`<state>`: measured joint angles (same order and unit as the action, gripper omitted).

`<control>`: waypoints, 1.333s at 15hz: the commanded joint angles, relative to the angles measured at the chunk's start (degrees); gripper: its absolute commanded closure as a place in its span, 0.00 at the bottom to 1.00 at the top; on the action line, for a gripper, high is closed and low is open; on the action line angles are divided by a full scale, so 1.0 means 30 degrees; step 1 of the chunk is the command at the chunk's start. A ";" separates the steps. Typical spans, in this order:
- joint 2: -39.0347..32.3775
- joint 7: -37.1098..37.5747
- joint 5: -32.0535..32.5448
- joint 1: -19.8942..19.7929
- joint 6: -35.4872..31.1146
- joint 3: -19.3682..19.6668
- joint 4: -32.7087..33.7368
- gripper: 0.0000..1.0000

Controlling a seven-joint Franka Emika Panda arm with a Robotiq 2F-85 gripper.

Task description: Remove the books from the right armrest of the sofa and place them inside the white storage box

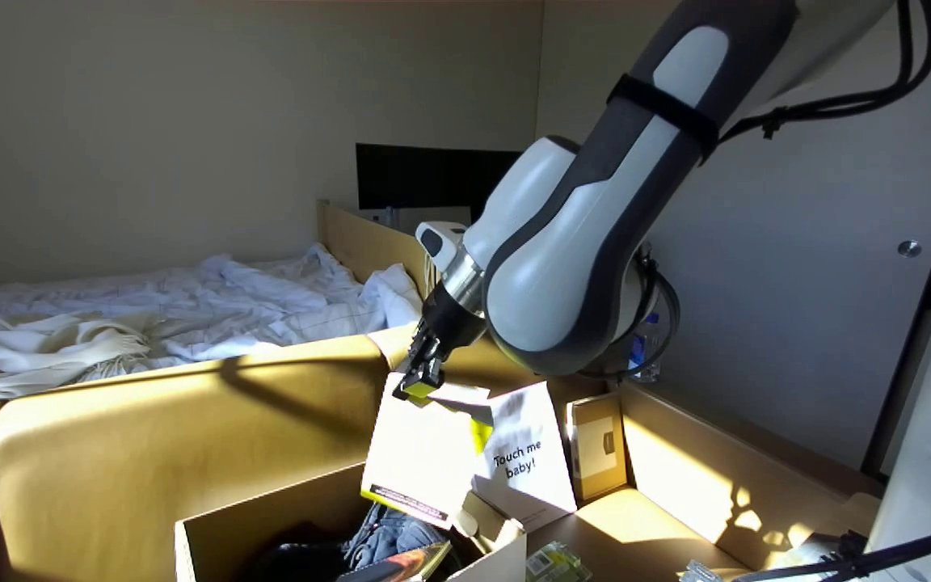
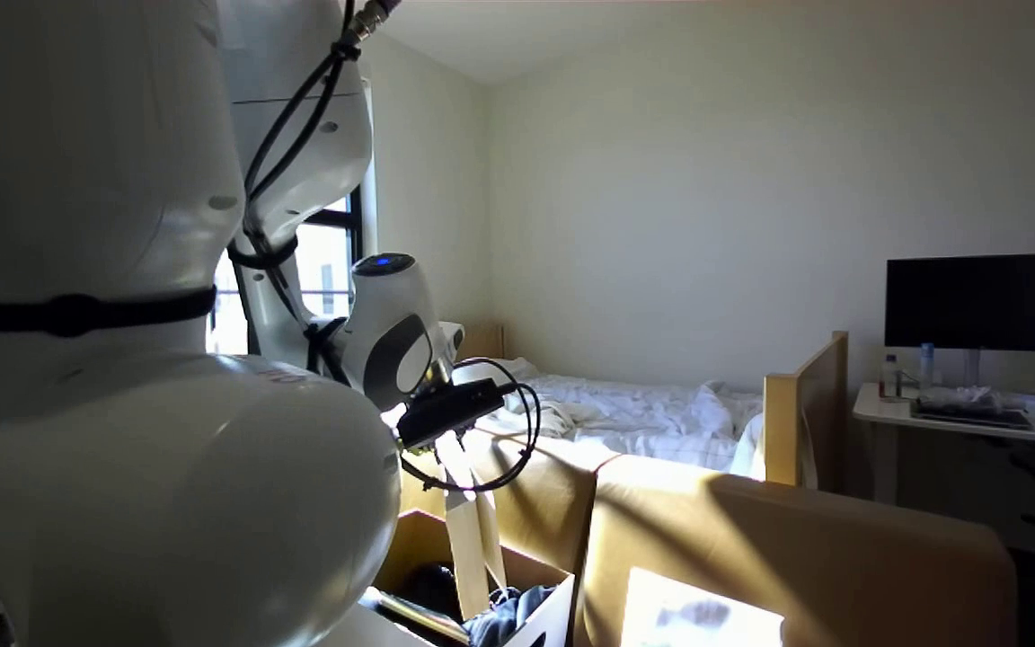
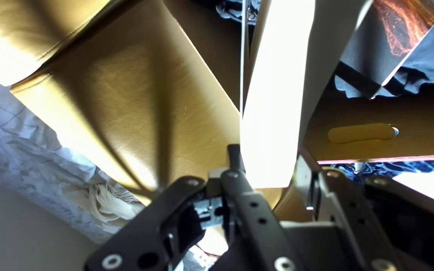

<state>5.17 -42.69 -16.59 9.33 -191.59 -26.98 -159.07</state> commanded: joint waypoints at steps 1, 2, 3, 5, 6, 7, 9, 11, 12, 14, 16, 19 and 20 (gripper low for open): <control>-0.2568 -0.4703 -0.4278 -0.2250 -0.5240 -0.3225 -0.0002 0.88; -0.0123 -0.5206 -0.5998 -0.1477 -0.2847 -0.3356 0.0002 0.88; -0.0425 -0.6087 -0.7466 -0.1206 -0.2961 -0.3630 -0.0041 0.88; 0.1531 -0.4554 -0.7745 -0.0894 -0.2540 -0.4547 -0.1825 0.88; 0.0433 -0.7040 -1.0386 -0.1444 -0.2402 -0.5565 -0.0054 0.88; 0.0848 -0.7133 -1.1541 -0.1678 -0.2308 -0.6460 -0.0128 0.88; 0.3160 -0.4990 -1.1809 -0.1446 -0.2204 -0.7671 -0.1580 0.88; 0.2969 -0.6707 -1.3846 -0.2592 -0.2199 -0.9573 -0.0644 0.88; 0.2577 -0.8144 -1.5286 -0.3518 -0.2191 -1.0707 0.0028 0.88; 0.3232 -0.7574 -1.4805 -0.3638 -0.2155 -1.1452 -0.1451 0.88; 0.1916 -1.0648 -1.6575 -0.5803 -0.2154 -1.2417 -0.0126 0.88; 0.1317 -1.1164 -1.4617 -0.8783 -0.2087 -1.0601 0.0342 0.88; 0.1208 -1.1194 -1.4432 -0.9834 -0.2312 -1.0361 0.0499 0.88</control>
<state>11.95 -72.19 -62.73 -11.60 -196.93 -60.87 -159.34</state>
